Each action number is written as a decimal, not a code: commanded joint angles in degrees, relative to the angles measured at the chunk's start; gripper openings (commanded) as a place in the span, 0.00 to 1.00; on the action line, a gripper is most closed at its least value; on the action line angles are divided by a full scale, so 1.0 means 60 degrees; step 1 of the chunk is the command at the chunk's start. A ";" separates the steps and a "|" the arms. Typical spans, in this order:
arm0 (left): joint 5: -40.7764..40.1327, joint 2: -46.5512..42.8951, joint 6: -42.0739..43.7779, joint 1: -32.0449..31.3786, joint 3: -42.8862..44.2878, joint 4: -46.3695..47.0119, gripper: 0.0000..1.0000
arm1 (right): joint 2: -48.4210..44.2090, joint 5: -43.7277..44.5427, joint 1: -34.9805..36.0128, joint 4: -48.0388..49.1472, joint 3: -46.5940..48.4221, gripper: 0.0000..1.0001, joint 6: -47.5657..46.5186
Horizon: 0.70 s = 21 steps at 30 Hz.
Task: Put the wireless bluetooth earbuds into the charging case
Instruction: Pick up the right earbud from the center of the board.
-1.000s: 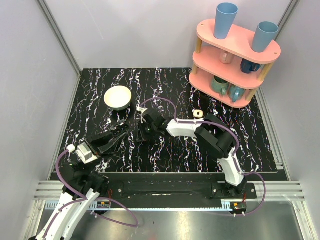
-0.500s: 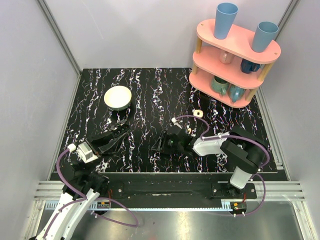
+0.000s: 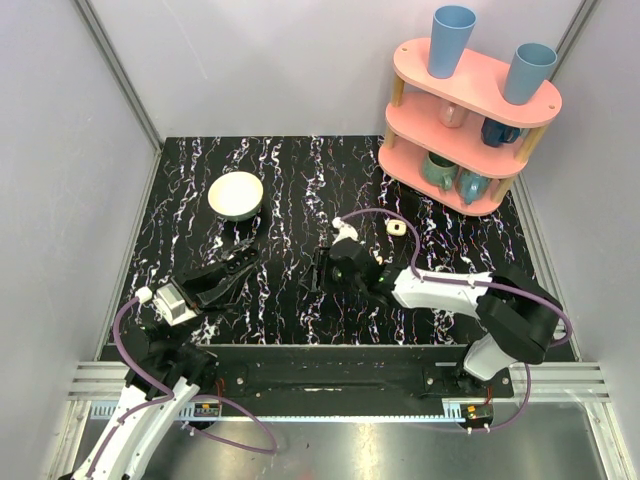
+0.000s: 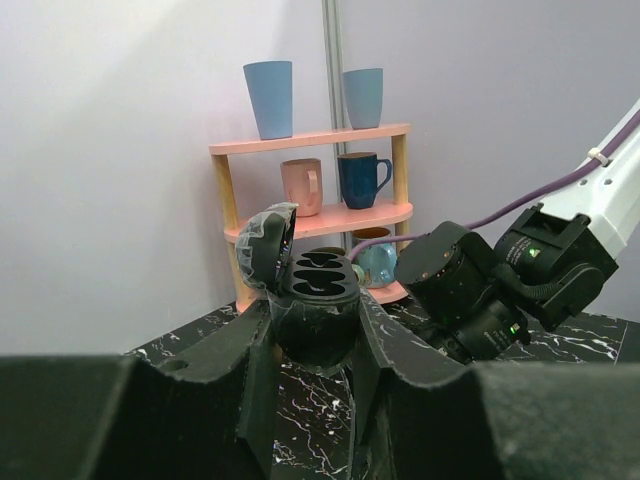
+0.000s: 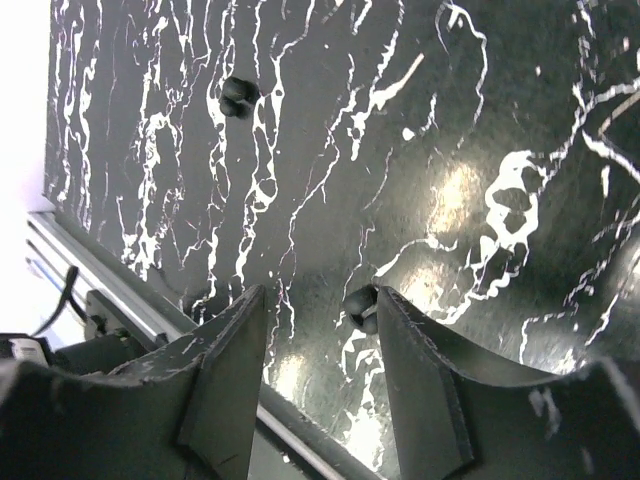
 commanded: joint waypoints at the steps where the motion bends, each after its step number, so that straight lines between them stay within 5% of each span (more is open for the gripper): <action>1: 0.0162 -0.0306 -0.0084 0.0098 0.0258 0.0349 0.00 | 0.0051 -0.0454 0.0124 -0.0430 0.0554 0.54 -0.2450; 8: 0.0104 -0.0291 -0.0143 0.0186 0.0229 0.0394 0.00 | 0.0212 -0.0997 0.0695 -0.0548 0.0541 0.43 -0.3548; 21: 0.0016 -0.0379 -0.0143 0.0245 0.0244 0.0320 0.00 | 0.1325 0.0187 0.1618 -0.1705 0.1508 0.42 -0.5235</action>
